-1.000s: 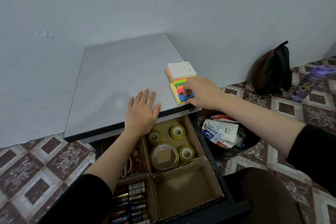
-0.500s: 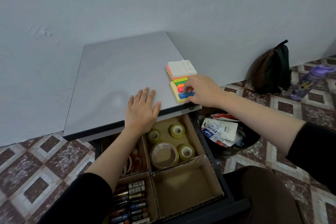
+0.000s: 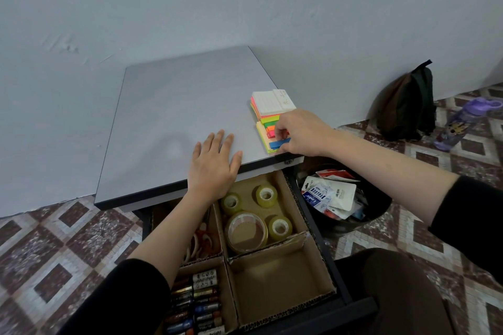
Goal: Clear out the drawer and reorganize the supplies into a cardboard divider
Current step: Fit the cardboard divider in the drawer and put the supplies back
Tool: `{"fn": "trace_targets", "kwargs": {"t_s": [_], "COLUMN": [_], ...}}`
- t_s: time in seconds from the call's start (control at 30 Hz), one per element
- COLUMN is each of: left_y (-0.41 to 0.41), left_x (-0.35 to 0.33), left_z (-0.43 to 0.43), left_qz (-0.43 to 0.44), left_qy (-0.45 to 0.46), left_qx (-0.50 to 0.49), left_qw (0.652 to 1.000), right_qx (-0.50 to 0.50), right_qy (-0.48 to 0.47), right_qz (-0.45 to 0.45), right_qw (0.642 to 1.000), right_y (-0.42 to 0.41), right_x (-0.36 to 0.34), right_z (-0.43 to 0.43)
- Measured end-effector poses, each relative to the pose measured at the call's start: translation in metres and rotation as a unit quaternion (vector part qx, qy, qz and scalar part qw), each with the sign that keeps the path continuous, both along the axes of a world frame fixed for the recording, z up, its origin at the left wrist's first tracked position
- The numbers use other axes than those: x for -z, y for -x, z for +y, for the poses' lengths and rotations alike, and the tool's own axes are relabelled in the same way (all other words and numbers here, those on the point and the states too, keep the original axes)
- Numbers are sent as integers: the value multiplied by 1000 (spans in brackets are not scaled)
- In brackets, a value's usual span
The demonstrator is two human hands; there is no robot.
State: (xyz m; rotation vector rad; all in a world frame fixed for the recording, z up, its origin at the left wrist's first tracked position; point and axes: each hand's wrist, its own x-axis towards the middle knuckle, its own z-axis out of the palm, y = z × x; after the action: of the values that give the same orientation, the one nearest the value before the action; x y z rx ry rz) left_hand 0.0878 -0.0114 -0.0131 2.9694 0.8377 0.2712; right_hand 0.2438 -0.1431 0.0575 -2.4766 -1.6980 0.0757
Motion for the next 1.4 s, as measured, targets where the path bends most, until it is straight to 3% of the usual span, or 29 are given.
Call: {"fn": "trace_targets", "kwargs": {"t_s": [0.83,0.9,1.0,1.07,1.2,1.4], "left_y": [-1,-1,-5,-14,-43,-71], "left_x": [-4,-10,-28,-41,-59,-57], "left_z": [-1,1,0,-7,-26,-38], "left_qz": [2,-20,-139,-188,-184,-72], "left_qy": [17,63,141,117,62,-10], "left_qx": [-4,-9,-9,12,81,97], "left_qw": [1000,998,980,975,978,993], "right_qx": [61,74,82,94,137,158], "right_qy": [-101,-114,-125,-131,-122,-108], "right_qz": [90,101,102,116,124,113], "right_qw": [989,986,983,980,975,975], "right_y": [-5,-8,-17,-24,-36,-37], "right_x": [-12,-15,-19,-19,-14,-3], "right_z": [-7,-11,-17,-21,-22,-17]}}
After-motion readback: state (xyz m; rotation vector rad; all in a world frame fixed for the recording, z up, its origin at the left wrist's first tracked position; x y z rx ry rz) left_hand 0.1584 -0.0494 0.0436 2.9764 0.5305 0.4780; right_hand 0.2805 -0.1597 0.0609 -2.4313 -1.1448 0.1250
